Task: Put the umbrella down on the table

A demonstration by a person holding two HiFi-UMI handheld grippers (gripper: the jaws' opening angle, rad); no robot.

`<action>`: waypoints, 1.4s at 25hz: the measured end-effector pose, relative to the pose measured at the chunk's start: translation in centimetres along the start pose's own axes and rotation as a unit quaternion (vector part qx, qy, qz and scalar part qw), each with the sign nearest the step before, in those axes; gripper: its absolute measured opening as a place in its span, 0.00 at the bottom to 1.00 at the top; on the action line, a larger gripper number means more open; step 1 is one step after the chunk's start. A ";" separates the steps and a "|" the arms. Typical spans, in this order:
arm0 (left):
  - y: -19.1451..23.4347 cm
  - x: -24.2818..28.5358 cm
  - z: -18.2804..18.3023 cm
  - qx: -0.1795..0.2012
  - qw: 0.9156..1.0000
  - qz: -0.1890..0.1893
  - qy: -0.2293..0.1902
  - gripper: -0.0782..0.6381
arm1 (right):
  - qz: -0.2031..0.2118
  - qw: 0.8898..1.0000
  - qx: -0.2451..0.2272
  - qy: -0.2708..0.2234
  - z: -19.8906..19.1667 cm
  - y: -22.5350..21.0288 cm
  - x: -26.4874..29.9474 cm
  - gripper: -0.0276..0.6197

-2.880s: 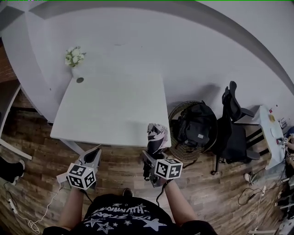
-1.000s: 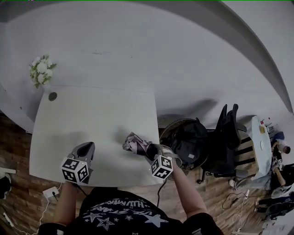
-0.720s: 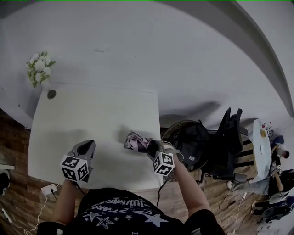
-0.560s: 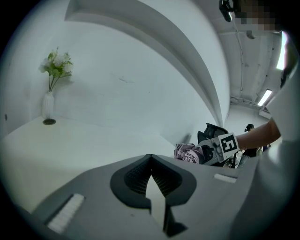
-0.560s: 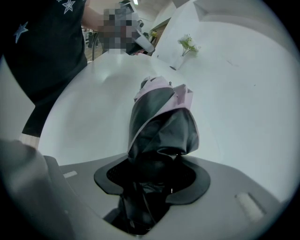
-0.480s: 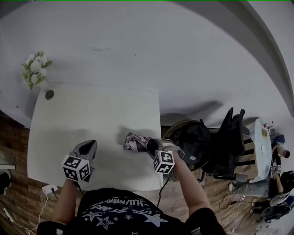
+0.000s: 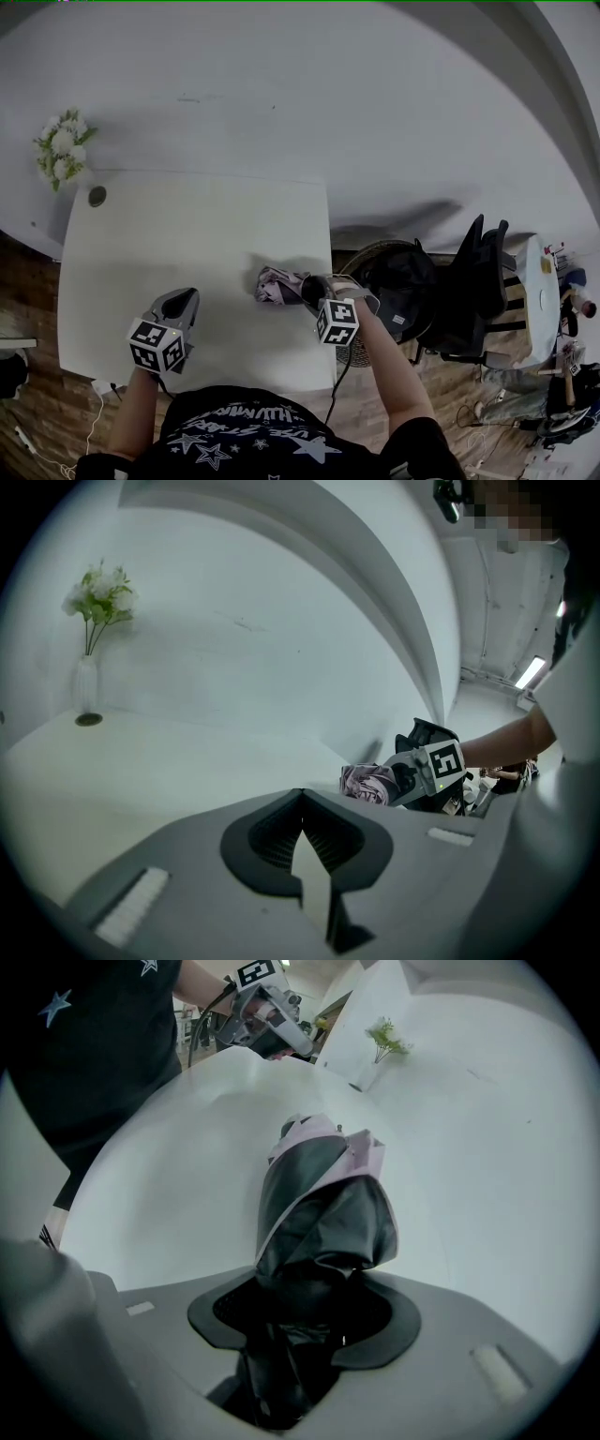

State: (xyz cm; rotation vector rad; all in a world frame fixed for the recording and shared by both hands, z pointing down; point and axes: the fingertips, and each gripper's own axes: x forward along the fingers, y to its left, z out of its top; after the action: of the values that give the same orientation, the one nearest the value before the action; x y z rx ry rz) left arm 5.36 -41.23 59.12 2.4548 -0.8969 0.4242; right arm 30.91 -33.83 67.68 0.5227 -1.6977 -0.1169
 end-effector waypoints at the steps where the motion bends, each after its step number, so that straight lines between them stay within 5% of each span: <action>1: 0.1 0.1 0.0 0.000 1.000 0.000 0.001 0.11 | 0.001 1.000 0.000 0.000 0.0 -0.1 0.1 0.41; 12: -0.3 0.5 -0.3 -0.012 1.000 -0.003 0.002 0.11 | 0.001 1.000 0.023 0.002 -0.2 -0.2 0.2 0.44; 28: -1.7 -1.5 0.1 -0.003 1.000 -0.002 -0.016 0.11 | -0.084 0.995 0.047 -0.009 0.0 -0.9 -3.0 0.45; 35: -3.7 -3.3 1.0 0.010 0.999 -0.008 -0.038 0.11 | -0.194 0.973 0.103 -0.073 2.7 -2.4 -8.6 0.20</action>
State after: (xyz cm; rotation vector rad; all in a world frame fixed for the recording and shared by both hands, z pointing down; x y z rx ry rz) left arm 5.51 -37.60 55.57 2.5085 -0.9087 0.3374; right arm 29.88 -33.08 58.46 1.0213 -1.7425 -0.2673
